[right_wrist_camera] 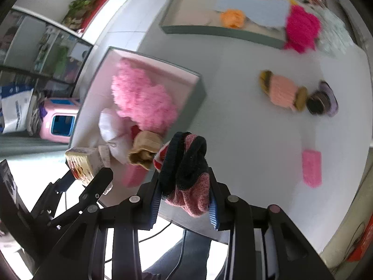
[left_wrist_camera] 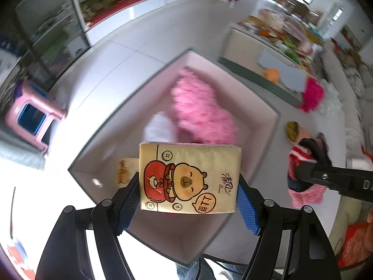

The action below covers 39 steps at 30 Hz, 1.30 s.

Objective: Organize soft objects
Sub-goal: 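Lift and carry the tissue pack with the left gripper while the right carries the slipper toward the box, then lower the tissue pack and slipper into the white box and open both grippers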

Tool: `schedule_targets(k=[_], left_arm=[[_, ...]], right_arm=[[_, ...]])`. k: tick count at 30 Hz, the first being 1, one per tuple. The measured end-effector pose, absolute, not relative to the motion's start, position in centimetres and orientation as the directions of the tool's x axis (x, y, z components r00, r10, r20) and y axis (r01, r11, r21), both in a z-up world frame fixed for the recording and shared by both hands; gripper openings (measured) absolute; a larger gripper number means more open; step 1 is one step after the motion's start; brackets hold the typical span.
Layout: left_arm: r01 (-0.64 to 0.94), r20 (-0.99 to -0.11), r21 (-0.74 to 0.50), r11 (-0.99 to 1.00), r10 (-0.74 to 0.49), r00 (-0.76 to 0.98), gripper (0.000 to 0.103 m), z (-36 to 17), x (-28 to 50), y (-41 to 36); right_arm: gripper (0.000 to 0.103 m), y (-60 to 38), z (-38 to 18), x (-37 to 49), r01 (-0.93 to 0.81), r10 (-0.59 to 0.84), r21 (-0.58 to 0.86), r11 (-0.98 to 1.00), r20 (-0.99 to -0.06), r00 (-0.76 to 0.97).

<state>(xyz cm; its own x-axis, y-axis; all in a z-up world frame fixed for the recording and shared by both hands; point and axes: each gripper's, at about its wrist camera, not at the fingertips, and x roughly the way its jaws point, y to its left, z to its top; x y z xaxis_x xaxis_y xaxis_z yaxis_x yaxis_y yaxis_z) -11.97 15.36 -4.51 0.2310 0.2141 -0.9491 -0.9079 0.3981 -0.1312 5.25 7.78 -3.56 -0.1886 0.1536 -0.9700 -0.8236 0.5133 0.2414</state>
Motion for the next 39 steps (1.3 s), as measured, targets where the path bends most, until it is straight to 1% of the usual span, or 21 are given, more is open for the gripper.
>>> schedule_targets(k=[8,16,26,39], left_arm=[[-0.953,-0.958,-0.094,0.288,0.235,0.166,0.076,-5.3,-14.8,17.6],[-0.964,-0.964,-0.08,0.252,0.226,0.139,0.076,-6.1,-15.5,18.5],[-0.968,-0.971,-0.07,0.243,0.205,0.121,0.076,-7.0,-15.4,18.7],[-0.968,-0.975,-0.059,0.244,0.195,0.108,0.076,-7.3,-14.6,19.0]], right_arm=[[0.037,11.7,-2.7,2.4,-0.877,0.164,0.235,0.418,-0.97,-0.182],[0.037,14.8,-2.4,0.2,-0.925,0.162,0.191,0.327,-0.976,-0.144],[0.037,16.6,-2.8,-0.2,-0.949,0.156,0.14,0.283,-0.983,-0.099],[0.037,17.1,-3.7,0.4,-0.949,0.141,0.132,0.285,-0.986,-0.094]])
